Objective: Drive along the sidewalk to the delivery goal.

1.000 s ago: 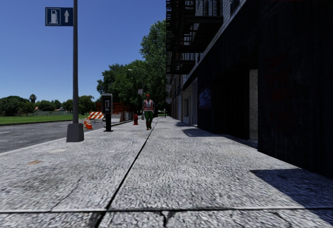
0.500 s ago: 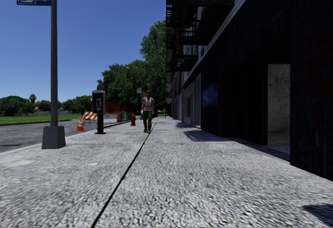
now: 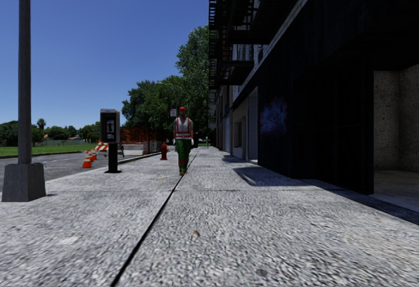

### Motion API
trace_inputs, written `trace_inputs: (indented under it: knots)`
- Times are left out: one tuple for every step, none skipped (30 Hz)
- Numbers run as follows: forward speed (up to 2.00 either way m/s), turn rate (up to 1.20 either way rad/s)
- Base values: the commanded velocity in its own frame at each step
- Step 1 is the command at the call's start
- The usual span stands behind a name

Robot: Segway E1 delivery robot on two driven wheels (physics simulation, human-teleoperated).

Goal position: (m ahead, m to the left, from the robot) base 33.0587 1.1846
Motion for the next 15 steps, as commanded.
trace_inputs:
  knots:
    - [2.00,0.00]
    - [2.00,0.00]
    - [2.00,0.00]
    - [2.00,-0.17]
    - [2.00,-0.30]
    - [2.00,-0.40]
    - [2.00,-0.40]
    - [2.00,-0.48]
    - [2.00,-0.50]
    - [2.00,-0.50]
    - [2.00,-0.50]
    - [2.00,-0.50]
    - [2.00,-0.50]
    - [2.00,-0.50]
    - [2.00,-0.39]
